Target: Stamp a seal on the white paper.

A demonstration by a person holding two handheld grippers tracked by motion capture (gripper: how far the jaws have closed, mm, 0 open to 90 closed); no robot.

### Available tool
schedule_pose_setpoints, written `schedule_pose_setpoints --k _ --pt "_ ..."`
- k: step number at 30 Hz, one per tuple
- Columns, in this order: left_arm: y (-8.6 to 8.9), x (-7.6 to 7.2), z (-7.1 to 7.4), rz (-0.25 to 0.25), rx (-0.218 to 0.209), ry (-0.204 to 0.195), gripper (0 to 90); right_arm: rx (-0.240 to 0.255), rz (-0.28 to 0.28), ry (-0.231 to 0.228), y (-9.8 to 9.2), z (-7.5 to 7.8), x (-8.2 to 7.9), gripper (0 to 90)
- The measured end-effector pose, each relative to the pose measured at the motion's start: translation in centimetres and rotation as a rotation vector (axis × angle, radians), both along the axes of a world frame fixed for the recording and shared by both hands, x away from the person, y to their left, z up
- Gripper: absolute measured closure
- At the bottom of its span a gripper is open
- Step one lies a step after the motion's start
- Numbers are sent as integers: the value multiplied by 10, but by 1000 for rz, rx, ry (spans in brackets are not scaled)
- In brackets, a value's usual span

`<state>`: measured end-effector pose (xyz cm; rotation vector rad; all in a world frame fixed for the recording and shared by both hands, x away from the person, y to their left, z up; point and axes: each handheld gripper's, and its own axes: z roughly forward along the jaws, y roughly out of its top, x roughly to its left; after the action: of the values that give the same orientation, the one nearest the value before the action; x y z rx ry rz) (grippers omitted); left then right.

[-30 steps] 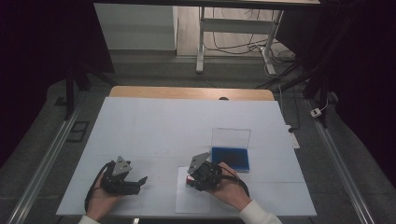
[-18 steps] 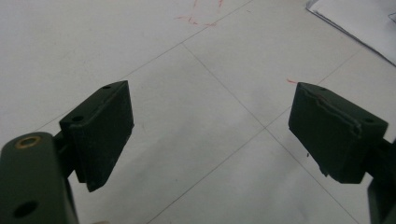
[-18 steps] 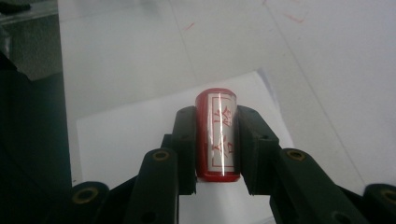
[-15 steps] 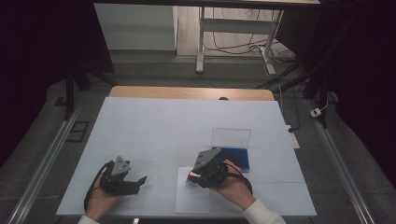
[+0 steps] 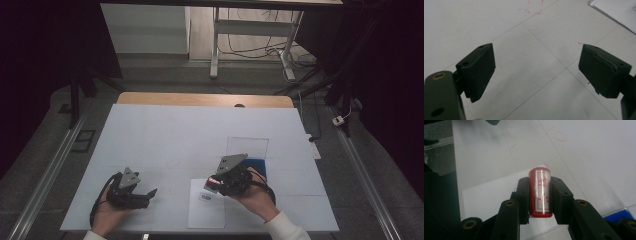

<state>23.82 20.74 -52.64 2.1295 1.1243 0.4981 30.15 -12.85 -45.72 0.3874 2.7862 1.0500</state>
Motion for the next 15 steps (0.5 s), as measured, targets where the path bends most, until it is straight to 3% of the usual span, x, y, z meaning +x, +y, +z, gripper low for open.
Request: schedule_pose_setpoints --k 15 --pt "0 0 0 -4 2 -1 141 44 -49 -37 -17 15 6 698"
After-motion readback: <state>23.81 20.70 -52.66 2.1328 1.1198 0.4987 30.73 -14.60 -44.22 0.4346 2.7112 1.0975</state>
